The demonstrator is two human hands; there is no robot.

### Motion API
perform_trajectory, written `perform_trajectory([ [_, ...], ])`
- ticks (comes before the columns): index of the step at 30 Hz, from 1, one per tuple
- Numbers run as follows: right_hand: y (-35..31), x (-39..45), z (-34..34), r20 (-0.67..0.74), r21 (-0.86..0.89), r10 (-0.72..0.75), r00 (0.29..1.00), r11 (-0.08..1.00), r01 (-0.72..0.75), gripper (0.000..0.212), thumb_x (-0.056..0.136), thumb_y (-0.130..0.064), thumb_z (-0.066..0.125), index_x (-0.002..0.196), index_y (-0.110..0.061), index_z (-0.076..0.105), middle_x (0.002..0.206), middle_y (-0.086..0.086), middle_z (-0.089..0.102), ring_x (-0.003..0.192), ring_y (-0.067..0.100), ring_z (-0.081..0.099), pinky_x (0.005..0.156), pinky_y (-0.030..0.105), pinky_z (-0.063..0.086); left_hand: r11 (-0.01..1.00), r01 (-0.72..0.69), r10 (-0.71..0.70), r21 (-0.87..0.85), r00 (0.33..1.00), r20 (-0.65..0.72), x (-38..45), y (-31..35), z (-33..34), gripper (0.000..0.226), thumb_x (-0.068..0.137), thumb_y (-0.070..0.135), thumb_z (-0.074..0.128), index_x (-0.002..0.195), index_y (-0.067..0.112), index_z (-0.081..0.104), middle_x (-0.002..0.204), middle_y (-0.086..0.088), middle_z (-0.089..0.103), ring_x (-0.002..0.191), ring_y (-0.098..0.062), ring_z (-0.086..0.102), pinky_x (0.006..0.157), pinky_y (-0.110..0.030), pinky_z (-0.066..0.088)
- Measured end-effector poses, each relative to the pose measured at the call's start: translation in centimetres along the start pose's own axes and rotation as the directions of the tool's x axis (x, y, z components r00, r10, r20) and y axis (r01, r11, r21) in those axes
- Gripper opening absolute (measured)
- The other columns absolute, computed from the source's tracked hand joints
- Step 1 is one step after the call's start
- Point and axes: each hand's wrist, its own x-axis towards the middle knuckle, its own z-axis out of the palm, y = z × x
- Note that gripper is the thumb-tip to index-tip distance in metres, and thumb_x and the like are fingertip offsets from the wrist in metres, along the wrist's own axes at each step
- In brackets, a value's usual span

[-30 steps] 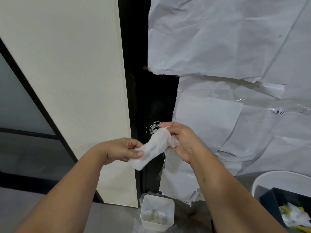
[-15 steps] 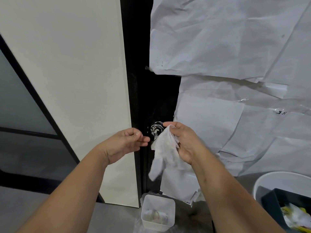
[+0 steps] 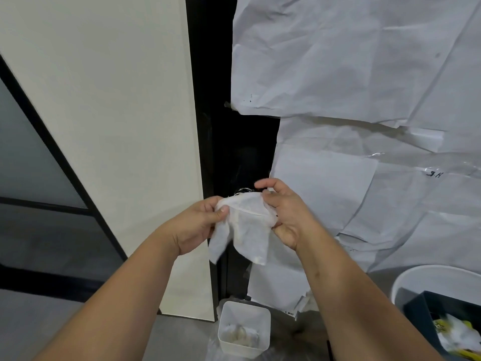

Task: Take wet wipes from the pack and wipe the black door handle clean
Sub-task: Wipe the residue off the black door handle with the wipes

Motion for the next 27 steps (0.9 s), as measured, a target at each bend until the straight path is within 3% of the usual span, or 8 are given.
perform_trajectory([
  [3,0.4,-0.1,-0.9,-0.043,-0.099,0.027,0.999,0.995,-0.031,0.029,0.095,-0.001,0.042,0.088,-0.012,0.068,0.09,0.008,0.062,0.056,0.015,0.049,0.04,0.023,0.03,0.997,0.013,-0.019,-0.073,0.996,-0.082,0.1,0.1,-0.5,0.018,0.092,0.025,0.062,0.101,0.01,0.061,0.098,-0.012,0.068,0.091,-0.024,0.064,0.082,-0.037,0.053],
  [7,1.3,-0.4,-0.8,0.044,-0.39,0.007,0.999,0.921,0.011,0.016,0.092,-0.027,0.058,0.105,-0.032,0.067,0.117,-0.006,0.062,0.101,0.016,0.06,0.082,0.032,0.046,0.991,0.008,-0.029,-0.131,0.987,-0.157,0.5,0.2,0.0,0.021,0.097,0.025,0.056,0.11,0.008,0.059,0.103,-0.015,0.068,0.091,-0.024,0.066,0.081,-0.036,0.053],
  [9,1.8,-0.6,-0.6,0.133,-0.466,0.038,0.99,0.885,0.029,0.025,0.087,-0.038,0.066,0.111,-0.038,0.061,0.125,-0.008,0.055,0.108,0.016,0.06,0.084,0.031,0.048,0.989,0.004,-0.025,-0.146,0.989,-0.145,0.7,0.3,0.1,0.031,0.098,0.028,0.056,0.12,0.005,0.057,0.11,-0.018,0.067,0.097,-0.027,0.066,0.084,-0.04,0.052],
  [15,2.4,-0.5,-0.5,0.087,-0.586,-0.044,0.995,0.805,0.087,0.008,0.09,-0.011,0.063,0.087,-0.016,0.069,0.103,-0.011,0.063,0.093,0.013,0.064,0.088,0.032,0.053,0.99,-0.021,0.016,-0.142,0.999,-0.039,0.6,0.6,-0.7,0.059,0.087,0.02,0.072,0.132,-0.005,0.045,0.119,-0.027,0.057,0.11,-0.038,0.059,0.091,-0.042,0.05],
  [19,1.8,-0.3,-1.0,0.08,-0.579,-0.052,0.995,0.81,0.088,0.01,0.094,-0.02,0.056,0.099,-0.024,0.064,0.113,-0.012,0.065,0.107,0.007,0.058,0.094,0.028,0.046,0.991,-0.021,0.012,-0.132,0.997,-0.071,0.3,0.8,-0.8,0.045,0.081,0.014,0.072,0.121,0.003,0.055,0.11,-0.02,0.063,0.098,-0.029,0.065,0.082,-0.036,0.056],
  [22,1.9,-0.3,-0.6,0.196,-0.589,-0.013,0.98,0.798,0.128,0.026,0.092,-0.016,0.059,0.115,-0.028,0.056,0.118,-0.008,0.061,0.11,0.008,0.056,0.092,0.027,0.048,0.978,-0.012,0.007,-0.208,1.0,-0.022,0.4,0.9,-0.5,0.044,0.084,0.013,0.07,0.124,0.006,0.054,0.11,-0.018,0.064,0.1,-0.029,0.065,0.083,-0.037,0.057],
  [24,2.4,-0.3,-0.1,0.218,-0.645,-0.006,0.976,0.75,0.149,0.021,0.09,-0.021,0.062,0.11,-0.028,0.059,0.114,-0.007,0.061,0.107,0.009,0.057,0.091,0.027,0.048,0.982,-0.014,0.016,-0.189,1.0,0.009,0.6,1.1,-0.2,0.045,0.086,0.014,0.07,0.126,0.006,0.051,0.111,-0.02,0.063,0.101,-0.031,0.064,0.083,-0.037,0.055],
  [27,2.3,0.0,-0.1,0.1,-0.662,-0.068,0.993,0.741,0.117,0.005,0.093,-0.022,0.057,0.093,-0.023,0.061,0.09,-0.003,0.063,0.084,0.014,0.057,0.077,0.031,0.048,0.992,-0.014,0.005,-0.123,0.997,-0.075,0.5,1.3,-0.1,0.041,0.085,0.013,0.073,0.12,0.007,0.052,0.107,-0.016,0.066,0.097,-0.027,0.068,0.077,-0.037,0.056],
])
